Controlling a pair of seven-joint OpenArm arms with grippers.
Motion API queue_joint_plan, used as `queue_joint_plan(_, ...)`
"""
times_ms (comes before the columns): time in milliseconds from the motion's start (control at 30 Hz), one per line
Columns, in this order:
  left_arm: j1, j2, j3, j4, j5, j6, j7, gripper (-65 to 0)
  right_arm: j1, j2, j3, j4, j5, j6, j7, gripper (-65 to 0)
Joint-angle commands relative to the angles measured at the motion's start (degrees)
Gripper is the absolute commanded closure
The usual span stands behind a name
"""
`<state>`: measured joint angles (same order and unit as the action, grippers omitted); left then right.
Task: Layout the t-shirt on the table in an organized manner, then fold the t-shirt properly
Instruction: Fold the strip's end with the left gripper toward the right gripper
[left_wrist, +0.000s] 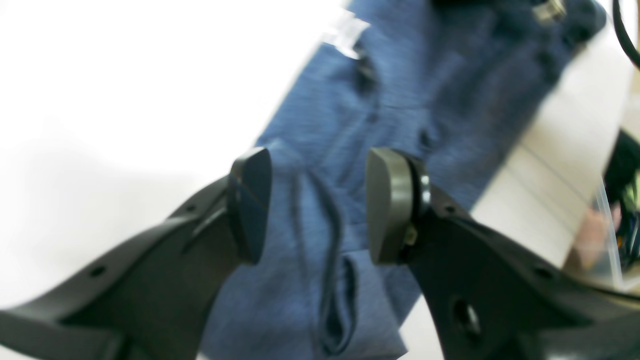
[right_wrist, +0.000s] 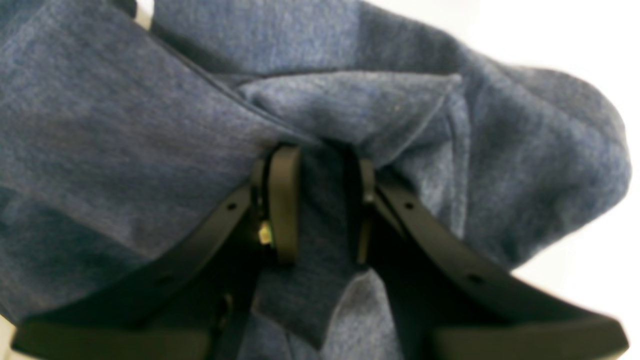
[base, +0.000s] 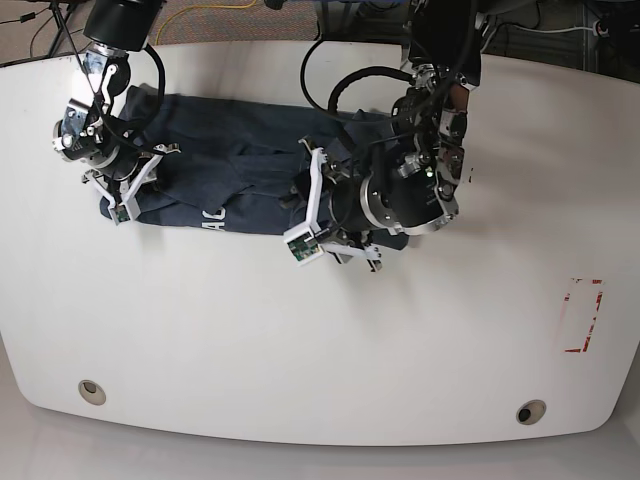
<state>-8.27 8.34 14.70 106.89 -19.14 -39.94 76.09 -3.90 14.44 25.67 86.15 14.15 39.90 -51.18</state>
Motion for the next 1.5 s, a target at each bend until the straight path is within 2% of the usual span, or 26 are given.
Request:
queue_joint_plan(0, -0.7, -2.5, -2.8, 0.7, -0.2, -0.1, -0.4, -28.5, 0.0, 0.6, 0.1, 0.4, -0.4, 0.1, -1.3, -13.8)
queue_joint_plan(300, 2.3, -7.9, -8.9, -2.8, -0.2, -0.1, -0.4, -26.8, 0.3, 0.6, 0.1, 0.4, -0.4, 0.1, -1.3, -13.8)
queue_joint_plan(600, 2.7, -8.0, -9.7, -5.8, -0.2, -0.1, -0.2, -24.6, 0.1, 0.6, 0.1, 0.4, -0.2, 0.1, -1.3, -13.8)
queue_joint_plan(733, 2.3, -7.6, -5.3, -6.1, -0.5, -0.1, -0.1, -24.4, 0.1, 0.6, 0.1, 0.4, -0.4, 0.1, -1.3, -13.8)
queue_joint_plan(900, -0.9, -9.0, 7.2, -8.4, -0.5, -0.1, 3.9, -24.4, 0.0, 0.6, 0.1, 0.4, -0.4, 0.1, -1.3, -13.8)
queue_joint_plan(1133, -5.9, -9.2, 21.1, -11.9, -0.6, -0.1, 3.9, -24.4, 0.1, 0.6, 0.1, 0.4, -0.3, 0.1, -1.3, -13.8)
queue_joint_plan(1233, -7.5, -8.9, 23.7, -11.6, -0.6, -0.1, 3.9, -24.4, 0.1, 0.6, 0.1, 0.4, -0.4, 0.1, -1.3, -13.8)
queue_joint_plan(1467, -9.9, -6.4, 22.9, -7.3, -0.6, -0.1, 3.9, -24.4, 0.0, 0.5, 0.1, 0.4, -0.4, 0.1, -1.3, -13.8)
